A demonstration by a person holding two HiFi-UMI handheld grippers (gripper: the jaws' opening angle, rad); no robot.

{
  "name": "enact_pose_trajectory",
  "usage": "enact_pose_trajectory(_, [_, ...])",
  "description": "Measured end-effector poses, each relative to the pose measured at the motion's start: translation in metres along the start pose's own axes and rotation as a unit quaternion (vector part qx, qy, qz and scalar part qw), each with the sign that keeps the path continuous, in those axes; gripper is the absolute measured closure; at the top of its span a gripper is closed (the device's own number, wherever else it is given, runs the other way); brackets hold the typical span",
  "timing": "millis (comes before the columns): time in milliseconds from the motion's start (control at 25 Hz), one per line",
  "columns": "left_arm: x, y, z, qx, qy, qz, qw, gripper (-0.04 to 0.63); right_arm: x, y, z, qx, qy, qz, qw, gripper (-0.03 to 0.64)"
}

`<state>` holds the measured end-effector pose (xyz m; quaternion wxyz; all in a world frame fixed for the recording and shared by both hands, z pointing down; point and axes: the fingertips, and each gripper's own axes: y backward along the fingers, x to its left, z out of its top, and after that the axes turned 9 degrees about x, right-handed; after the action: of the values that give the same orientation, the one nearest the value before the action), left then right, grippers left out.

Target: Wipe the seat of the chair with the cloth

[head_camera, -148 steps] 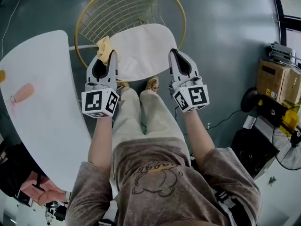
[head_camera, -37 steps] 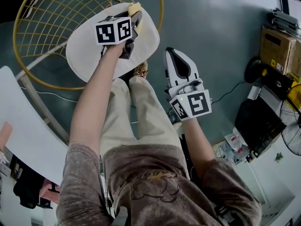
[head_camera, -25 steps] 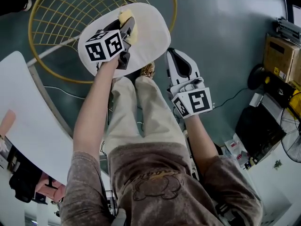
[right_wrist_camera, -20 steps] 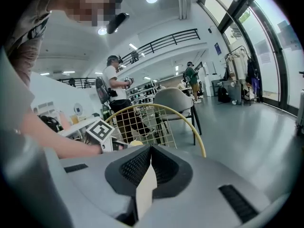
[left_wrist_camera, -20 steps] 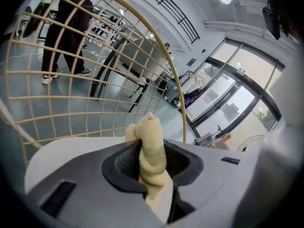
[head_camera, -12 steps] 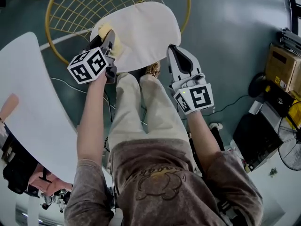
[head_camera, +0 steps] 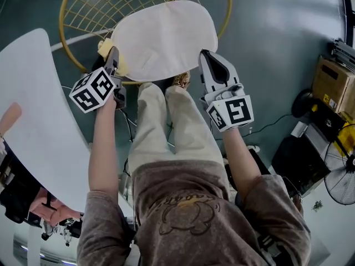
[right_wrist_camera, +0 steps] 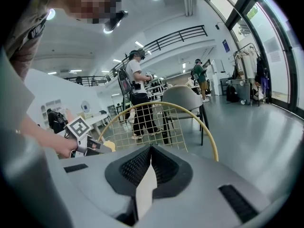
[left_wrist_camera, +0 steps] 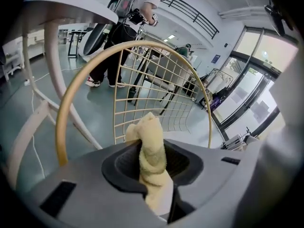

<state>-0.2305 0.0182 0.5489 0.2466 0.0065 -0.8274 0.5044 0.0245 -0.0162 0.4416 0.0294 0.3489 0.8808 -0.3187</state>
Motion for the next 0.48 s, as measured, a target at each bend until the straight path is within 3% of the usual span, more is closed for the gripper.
enact_pose_trajectory(480, [0.035,-0.014,-0.03,0.031,-0.008,0.066,0.9973,0.485,-0.005,0.0,-0.008,0.006,-0.003,-0.001,1.0,0.591])
